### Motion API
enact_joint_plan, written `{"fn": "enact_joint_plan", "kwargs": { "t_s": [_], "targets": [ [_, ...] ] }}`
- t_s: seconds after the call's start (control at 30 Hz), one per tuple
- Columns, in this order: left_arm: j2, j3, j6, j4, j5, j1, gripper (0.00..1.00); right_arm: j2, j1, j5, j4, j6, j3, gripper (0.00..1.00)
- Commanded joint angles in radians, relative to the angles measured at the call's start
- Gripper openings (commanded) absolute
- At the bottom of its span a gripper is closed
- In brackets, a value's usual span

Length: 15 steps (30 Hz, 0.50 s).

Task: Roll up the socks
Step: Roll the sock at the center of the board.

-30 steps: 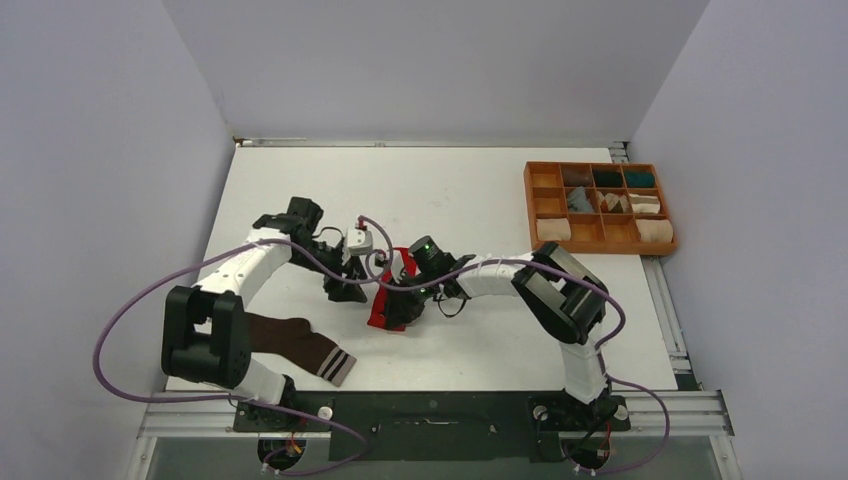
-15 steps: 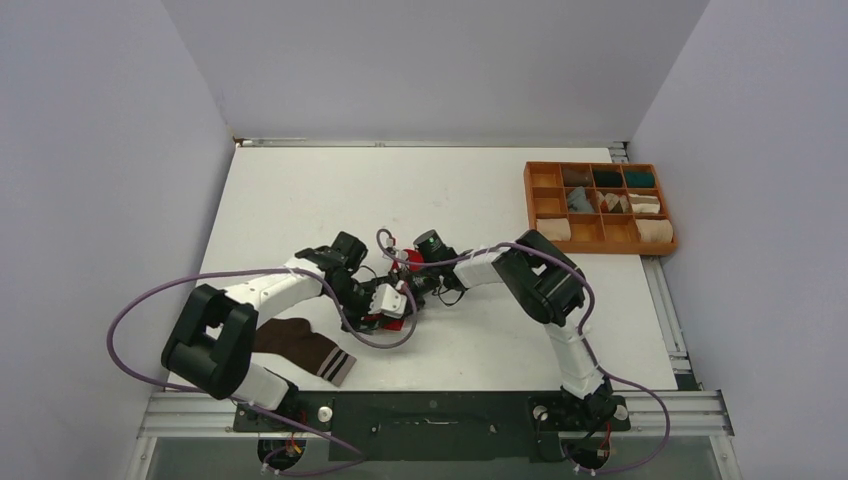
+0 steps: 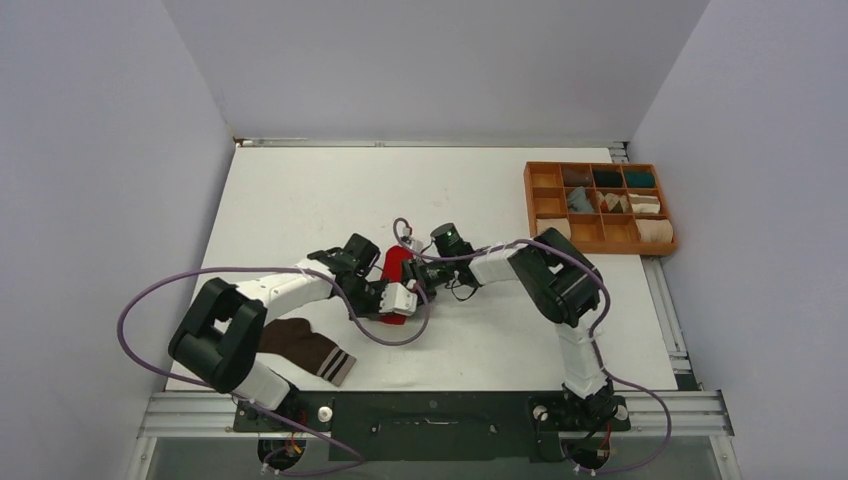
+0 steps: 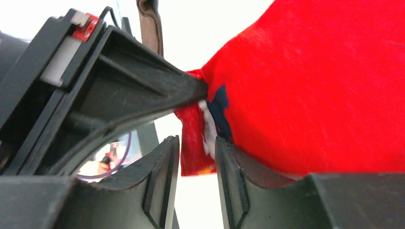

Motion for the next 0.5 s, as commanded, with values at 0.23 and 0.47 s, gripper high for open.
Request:
{"fn": "enact_joint_plan", "kwargs": {
  "t_s": [0.23, 0.47],
  "targets": [
    [0.275, 0.222, -0.087, -0.380, 0.246, 0.157, 0.00, -0.391, -0.090, 0.169, -0.004, -0.318, -0.275, 0.47],
    [0.471, 0.417, -0.103, -0.582, 0.366, 0.212, 0.00, -0.608, 0.138, 0.658, 0.153, -0.709, -0.445, 0.54]
  ]
}}
